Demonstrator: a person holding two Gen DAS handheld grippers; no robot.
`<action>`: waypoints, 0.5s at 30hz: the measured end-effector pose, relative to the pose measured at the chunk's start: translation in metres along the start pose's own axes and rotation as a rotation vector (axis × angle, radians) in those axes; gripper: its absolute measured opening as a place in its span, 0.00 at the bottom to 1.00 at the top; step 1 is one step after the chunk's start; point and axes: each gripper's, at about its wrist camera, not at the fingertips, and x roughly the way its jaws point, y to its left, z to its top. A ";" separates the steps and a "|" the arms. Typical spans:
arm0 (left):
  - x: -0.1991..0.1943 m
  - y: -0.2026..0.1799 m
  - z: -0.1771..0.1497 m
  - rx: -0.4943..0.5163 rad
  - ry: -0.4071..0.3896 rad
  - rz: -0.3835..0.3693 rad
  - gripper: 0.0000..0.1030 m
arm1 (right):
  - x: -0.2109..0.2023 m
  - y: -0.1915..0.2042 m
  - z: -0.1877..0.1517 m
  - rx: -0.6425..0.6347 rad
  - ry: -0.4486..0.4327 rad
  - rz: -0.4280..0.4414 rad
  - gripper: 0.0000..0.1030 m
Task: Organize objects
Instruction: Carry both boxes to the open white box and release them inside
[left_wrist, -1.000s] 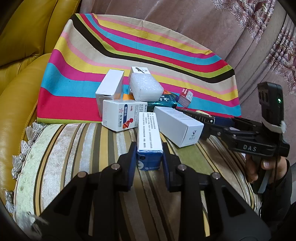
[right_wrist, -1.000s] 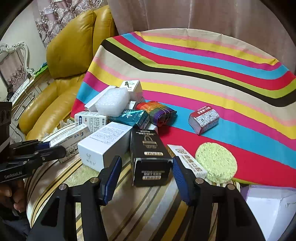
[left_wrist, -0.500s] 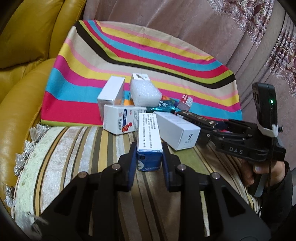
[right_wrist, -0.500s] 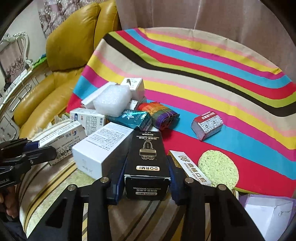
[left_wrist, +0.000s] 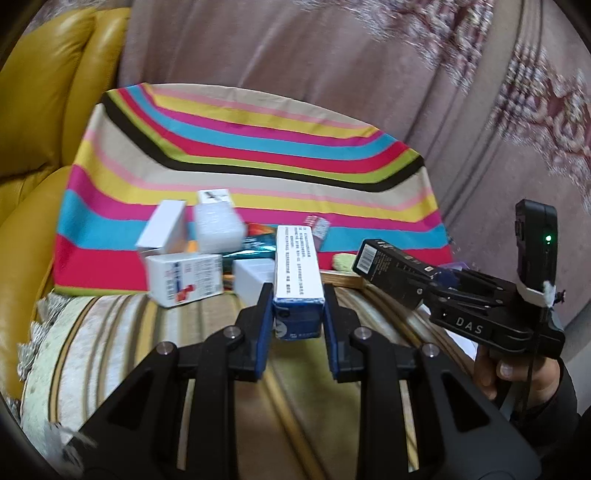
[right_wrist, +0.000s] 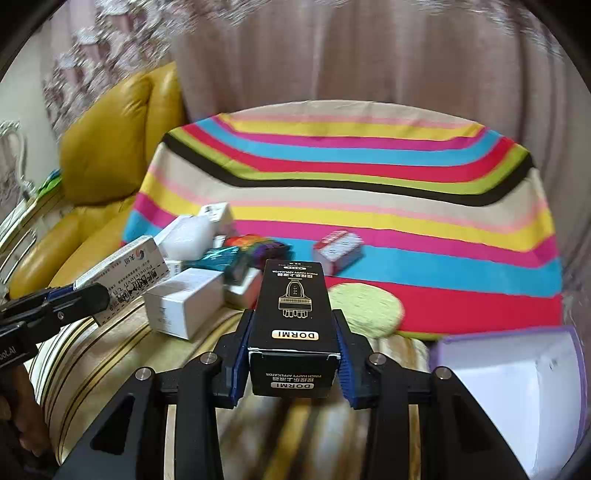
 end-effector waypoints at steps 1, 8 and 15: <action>0.002 -0.004 0.001 0.012 0.003 -0.010 0.28 | -0.004 -0.004 -0.002 0.016 -0.007 -0.013 0.40; 0.031 -0.048 0.006 0.106 0.069 -0.096 0.28 | -0.023 -0.038 -0.022 0.158 -0.002 -0.094 0.40; 0.055 -0.081 0.007 0.149 0.147 -0.183 0.28 | -0.038 -0.077 -0.046 0.307 0.008 -0.207 0.40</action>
